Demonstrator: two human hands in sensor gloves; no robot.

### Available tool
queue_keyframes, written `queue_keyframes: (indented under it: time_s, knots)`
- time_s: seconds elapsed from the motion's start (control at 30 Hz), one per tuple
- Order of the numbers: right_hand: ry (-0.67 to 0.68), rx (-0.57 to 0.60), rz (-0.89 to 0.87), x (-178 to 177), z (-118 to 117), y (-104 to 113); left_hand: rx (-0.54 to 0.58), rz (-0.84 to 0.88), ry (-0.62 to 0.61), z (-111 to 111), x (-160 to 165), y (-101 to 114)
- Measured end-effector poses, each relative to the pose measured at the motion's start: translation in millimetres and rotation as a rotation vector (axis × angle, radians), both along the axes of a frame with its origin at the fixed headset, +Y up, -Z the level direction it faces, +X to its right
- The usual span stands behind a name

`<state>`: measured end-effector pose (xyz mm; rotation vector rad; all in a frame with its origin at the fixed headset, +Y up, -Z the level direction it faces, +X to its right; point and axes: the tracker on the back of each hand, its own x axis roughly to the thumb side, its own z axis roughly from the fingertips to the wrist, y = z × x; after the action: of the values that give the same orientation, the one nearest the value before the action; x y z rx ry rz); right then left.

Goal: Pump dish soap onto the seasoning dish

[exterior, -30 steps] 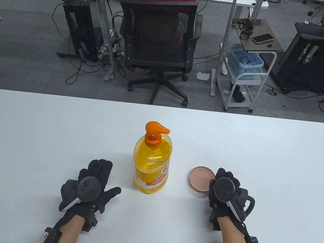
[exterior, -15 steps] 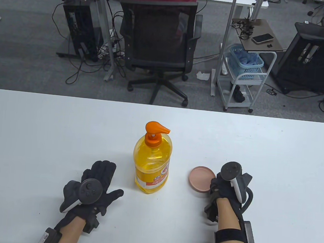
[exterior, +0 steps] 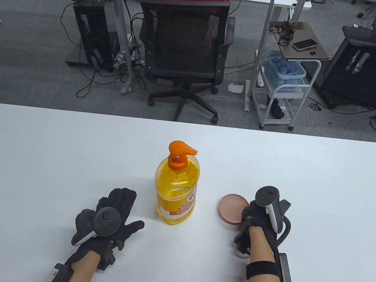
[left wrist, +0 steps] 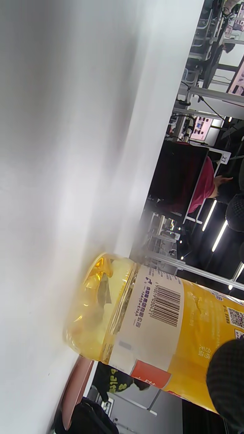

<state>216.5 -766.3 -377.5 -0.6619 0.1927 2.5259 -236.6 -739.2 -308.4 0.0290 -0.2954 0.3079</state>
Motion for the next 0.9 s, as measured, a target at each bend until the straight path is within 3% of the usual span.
queue_keyframes:
  time_s: [0.17,0.3,0.43,0.67,0.9]
  knots:
    - [0.071,0.070,-0.026,-3,8,17,0.068,-0.026,-0.050,1,8,21]
    - [0.145,0.137,-0.082,-11,16,49,0.164,0.015,-0.095,4,19,54]
    - [0.219,0.245,-0.095,-25,23,102,0.238,0.037,-0.076,2,28,100]
    - [0.277,0.348,-0.125,-51,30,175,0.239,0.077,-0.081,-9,50,166]
    - [0.266,0.378,-0.118,-73,23,206,0.152,0.042,-0.154,-28,94,193]
